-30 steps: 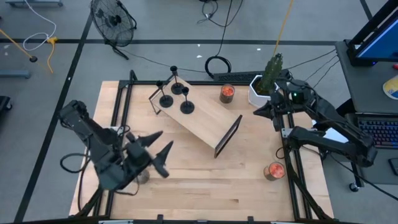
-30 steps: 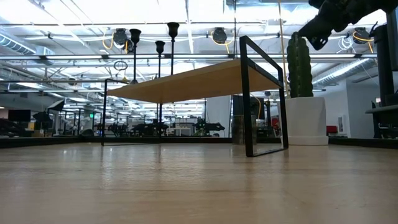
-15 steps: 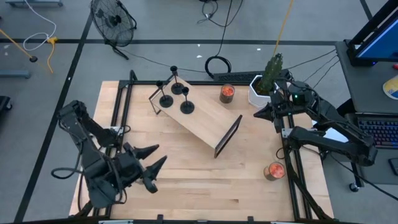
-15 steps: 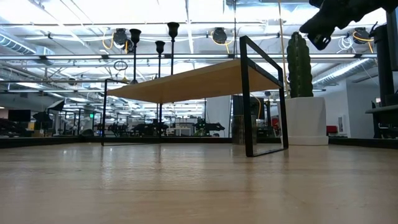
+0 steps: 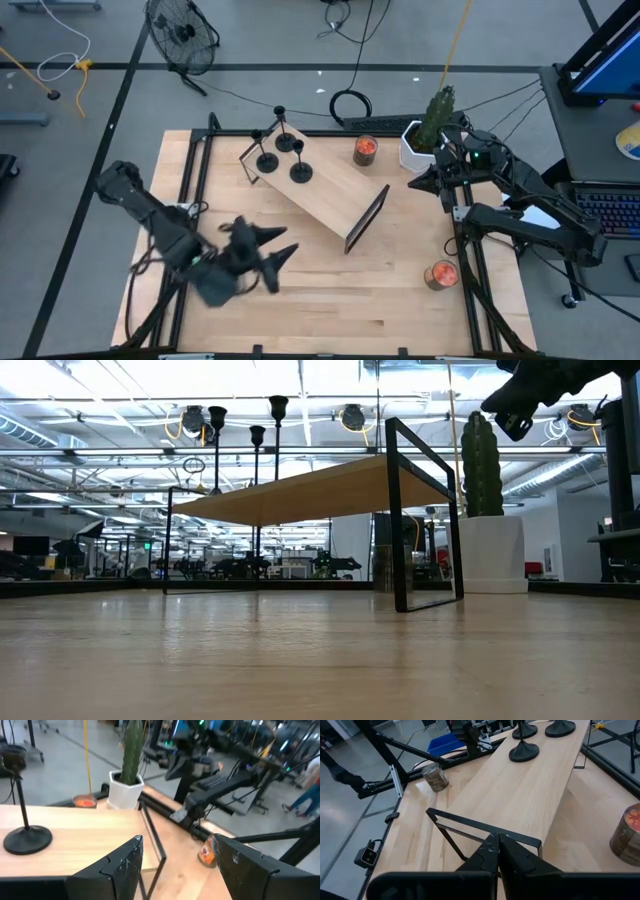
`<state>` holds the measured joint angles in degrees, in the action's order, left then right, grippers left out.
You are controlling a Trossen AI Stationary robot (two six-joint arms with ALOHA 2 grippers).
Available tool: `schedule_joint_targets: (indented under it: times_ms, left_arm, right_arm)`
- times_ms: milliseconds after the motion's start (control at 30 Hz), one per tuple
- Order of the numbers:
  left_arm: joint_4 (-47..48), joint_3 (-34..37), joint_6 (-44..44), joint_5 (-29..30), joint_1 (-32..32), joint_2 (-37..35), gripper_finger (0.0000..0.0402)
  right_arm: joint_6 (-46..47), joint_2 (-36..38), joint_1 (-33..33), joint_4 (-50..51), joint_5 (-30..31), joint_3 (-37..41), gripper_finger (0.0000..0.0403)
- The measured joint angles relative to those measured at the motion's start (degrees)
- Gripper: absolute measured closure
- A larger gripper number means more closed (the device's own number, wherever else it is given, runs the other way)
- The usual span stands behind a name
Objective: Pick & Place candle stick holders
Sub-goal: Put the black candle holder on the shelf
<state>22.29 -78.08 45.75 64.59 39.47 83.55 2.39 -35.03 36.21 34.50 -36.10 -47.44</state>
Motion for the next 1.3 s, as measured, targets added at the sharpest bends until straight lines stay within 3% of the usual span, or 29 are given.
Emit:
schedule_joint_targets:
  times_ms: [100,200,533,867,1300]
  left_arm:
    - [1.74,0.00,0.08,-5.33,-4.43,0.00,0.0170]
    - [1.74,0.00,-0.63,-8.94,-8.91,0.35,0.0210]
    - [-0.73,0.00,-2.61,-8.85,-19.07,6.14,0.0391]
    - [-6.74,0.09,-2.42,-8.75,-26.70,13.43,0.0395]
    - [-4.82,0.04,4.63,-12.54,-31.53,18.19,0.0399]
  right_arm:
    - [0.00,0.00,0.00,0.00,0.00,0.00,0.0403]
    - [0.00,0.00,0.00,0.00,0.00,0.00,0.0403]
    - [-1.46,0.04,0.00,0.04,-0.01,0.04,0.0403]
    - [-1.55,0.04,0.00,0.04,0.00,0.04,0.0403]
    - [-1.78,0.13,0.02,0.15,-0.03,0.04,0.0403]
